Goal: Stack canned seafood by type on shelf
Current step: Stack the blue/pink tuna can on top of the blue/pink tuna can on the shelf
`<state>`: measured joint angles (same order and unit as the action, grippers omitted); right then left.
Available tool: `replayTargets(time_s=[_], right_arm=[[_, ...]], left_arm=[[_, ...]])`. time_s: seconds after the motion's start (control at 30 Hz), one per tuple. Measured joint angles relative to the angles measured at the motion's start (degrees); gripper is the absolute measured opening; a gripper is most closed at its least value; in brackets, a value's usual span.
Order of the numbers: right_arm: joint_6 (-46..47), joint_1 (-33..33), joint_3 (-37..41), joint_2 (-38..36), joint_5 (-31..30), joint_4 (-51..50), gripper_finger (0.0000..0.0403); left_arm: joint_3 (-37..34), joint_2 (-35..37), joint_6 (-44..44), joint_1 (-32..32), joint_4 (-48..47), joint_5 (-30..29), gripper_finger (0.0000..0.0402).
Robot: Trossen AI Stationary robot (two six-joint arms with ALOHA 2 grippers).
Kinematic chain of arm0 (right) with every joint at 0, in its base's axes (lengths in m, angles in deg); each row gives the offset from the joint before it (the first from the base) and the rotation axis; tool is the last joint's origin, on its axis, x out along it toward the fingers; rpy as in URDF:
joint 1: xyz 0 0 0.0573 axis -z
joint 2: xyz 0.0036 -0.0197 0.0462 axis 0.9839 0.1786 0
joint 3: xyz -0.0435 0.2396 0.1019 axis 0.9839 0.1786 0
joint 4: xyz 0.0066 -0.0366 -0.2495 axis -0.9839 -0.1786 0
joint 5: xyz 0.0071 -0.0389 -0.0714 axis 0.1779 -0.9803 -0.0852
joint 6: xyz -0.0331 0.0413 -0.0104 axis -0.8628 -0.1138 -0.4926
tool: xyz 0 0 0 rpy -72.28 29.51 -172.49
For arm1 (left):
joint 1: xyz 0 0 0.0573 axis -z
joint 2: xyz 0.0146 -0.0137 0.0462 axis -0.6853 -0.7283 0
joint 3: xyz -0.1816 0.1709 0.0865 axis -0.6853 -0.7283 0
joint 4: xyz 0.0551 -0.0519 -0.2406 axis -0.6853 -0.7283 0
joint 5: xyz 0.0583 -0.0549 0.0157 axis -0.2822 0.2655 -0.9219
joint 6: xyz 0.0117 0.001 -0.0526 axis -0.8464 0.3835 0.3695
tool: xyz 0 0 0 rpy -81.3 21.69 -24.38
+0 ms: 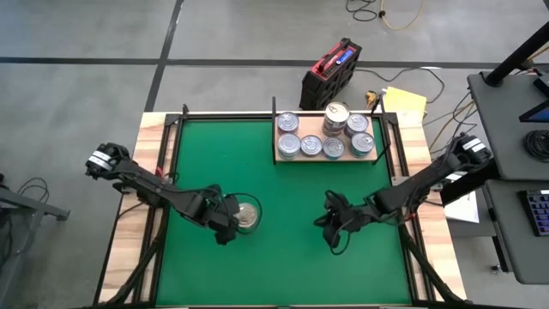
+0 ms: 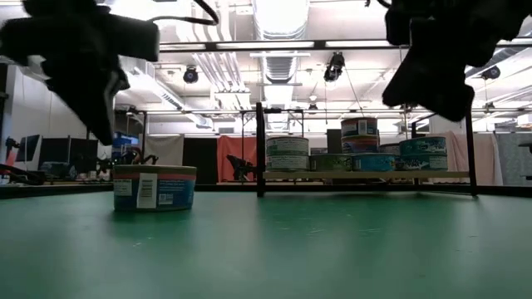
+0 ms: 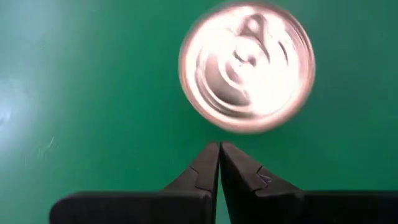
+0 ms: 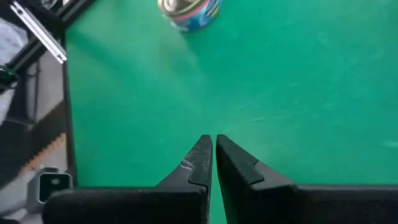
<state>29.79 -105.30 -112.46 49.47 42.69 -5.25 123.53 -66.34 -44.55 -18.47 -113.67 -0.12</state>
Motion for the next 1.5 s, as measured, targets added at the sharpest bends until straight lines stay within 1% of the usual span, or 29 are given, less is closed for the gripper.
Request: replayTargets(time_s=[0.07,0.2,0.33,0.4,0.57,0.73,0.8,0.87,0.97,1.1,1.2,1.33,1.5], right_arm=[[2.8,-0.7,0.0,2.4,0.4,2.8,0.0013],[7.9,-1.6,-0.7,5.8,1.0,3.4,0.0013],[9.8,-2.8,-2.0,8.0,1.2,3.4,0.0013],[9.7,-3.6,-2.7,8.7,1.2,3.4,0.0013],[9.3,-5.5,-3.9,8.9,1.0,3.5,0.0013],[9.3,-6.3,-4.1,8.9,0.1,3.4,0.0013],[9.8,-6.3,-4.1,9.0,-0.4,3.2,0.0013],[9.9,-6.3,-4.1,9.0,-0.5,3.1,0.0013],[9.9,-6.3,-4.1,9.0,-2.0,3.2,0.0013],[10.4,-6.3,-4.1,9.0,-3.3,3.3,0.0013],[10.9,-6.3,-4.1,9.0,-3.4,3.0,0.0013],[10.9,-6.6,-4.1,9.0,-3.3,2.8,0.0013],[11.5,-6.5,-4.1,9.0,-3.5,2.2,0.0013]], left_arm=[[-0.6,0.0,-3.8,0.9,-0.5,0.2,0.0],[-2.8,0.0,-11.0,1.7,-1.2,-0.3,0.0],[-5.8,0.0,-11.9,1.7,-0.7,-6.9,0.0],[-7.2,0.0,-11.4,1.6,2.0,-8.8,0.0],[-9.8,-0.1,-10.9,1.8,13.9,-8.8,0.0],[-10.8,-2.7,-10.9,1.9,22.7,-6.6,0.0],[-10.6,-4.8,-10.9,2.0,26.2,-4.4,0.0],[-9.9,-7.9,-10.8,2.2,29.8,-2.9,0.0],[-7.0,-13.4,-10.3,2.6,33.2,-2.9,0.0],[-0.9,-19.6,-9.3,2.7,30.9,-6.6,0.0],[3.5,-22.4,-9.1,2.7,27.4,-8.4,0.0],[6.9,-23.7,-9.2,2.6,24.1,-9.9,0.0],[8.0,-23.5,-11.9,2.6,23.7,-9.4,0.0]])
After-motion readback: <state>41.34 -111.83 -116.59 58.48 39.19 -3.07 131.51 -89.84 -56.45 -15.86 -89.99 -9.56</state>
